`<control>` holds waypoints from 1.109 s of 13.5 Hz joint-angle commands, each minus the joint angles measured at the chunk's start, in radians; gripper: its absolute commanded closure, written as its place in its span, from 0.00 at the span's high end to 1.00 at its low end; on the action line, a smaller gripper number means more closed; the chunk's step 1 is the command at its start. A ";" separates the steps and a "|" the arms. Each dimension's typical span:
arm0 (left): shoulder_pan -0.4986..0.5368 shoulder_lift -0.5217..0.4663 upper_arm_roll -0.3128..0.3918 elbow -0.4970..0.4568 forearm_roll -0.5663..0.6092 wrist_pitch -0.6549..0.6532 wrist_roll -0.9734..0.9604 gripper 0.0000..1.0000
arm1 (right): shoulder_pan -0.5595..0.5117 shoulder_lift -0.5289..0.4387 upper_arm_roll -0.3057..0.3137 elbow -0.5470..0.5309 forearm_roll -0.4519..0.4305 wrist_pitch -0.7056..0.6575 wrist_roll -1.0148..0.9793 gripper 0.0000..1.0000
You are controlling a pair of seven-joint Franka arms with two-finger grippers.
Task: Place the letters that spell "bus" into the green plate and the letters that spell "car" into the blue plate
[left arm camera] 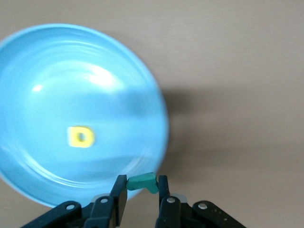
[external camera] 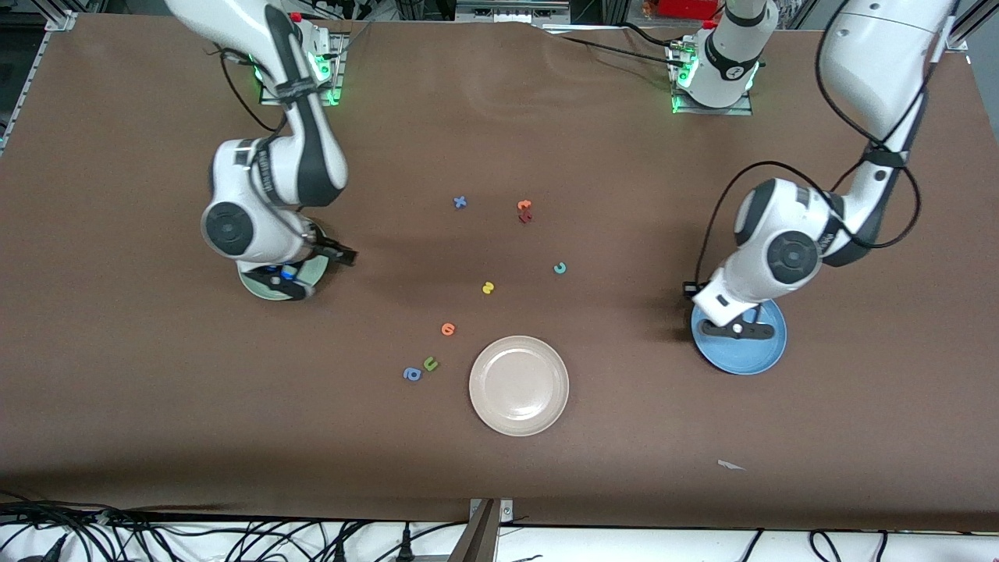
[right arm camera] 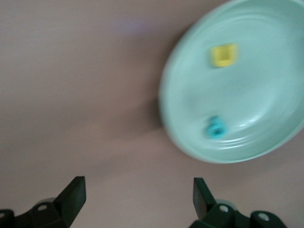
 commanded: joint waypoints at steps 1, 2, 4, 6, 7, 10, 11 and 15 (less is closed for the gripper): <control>0.026 0.016 -0.004 0.018 0.035 -0.015 0.084 0.37 | 0.011 0.017 0.085 0.162 -0.004 -0.026 0.023 1.00; 0.040 0.021 -0.004 0.024 0.035 -0.015 0.101 0.75 | 0.019 0.062 0.113 0.222 -0.008 -0.024 0.029 1.00; 0.040 0.021 -0.006 0.039 0.032 -0.017 0.092 1.00 | 0.024 0.162 0.127 0.357 -0.005 -0.023 0.019 1.00; 0.023 0.024 -0.013 0.045 0.023 -0.017 0.088 1.00 | 0.028 0.272 0.128 0.486 -0.004 -0.001 0.022 1.00; -0.004 0.024 -0.016 0.045 0.013 -0.015 0.035 1.00 | 0.033 0.317 0.130 0.524 -0.007 0.032 0.026 1.00; -0.139 0.026 -0.024 0.042 -0.010 -0.002 -0.241 1.00 | 0.077 0.397 0.148 0.529 0.004 0.262 0.133 0.99; -0.187 0.026 -0.024 0.039 -0.019 -0.002 -0.317 1.00 | 0.085 0.432 0.168 0.534 -0.002 0.299 0.193 0.95; -0.348 0.026 -0.026 0.004 -0.056 0.087 -0.593 1.00 | 0.090 0.480 0.223 0.531 0.004 0.421 0.281 0.74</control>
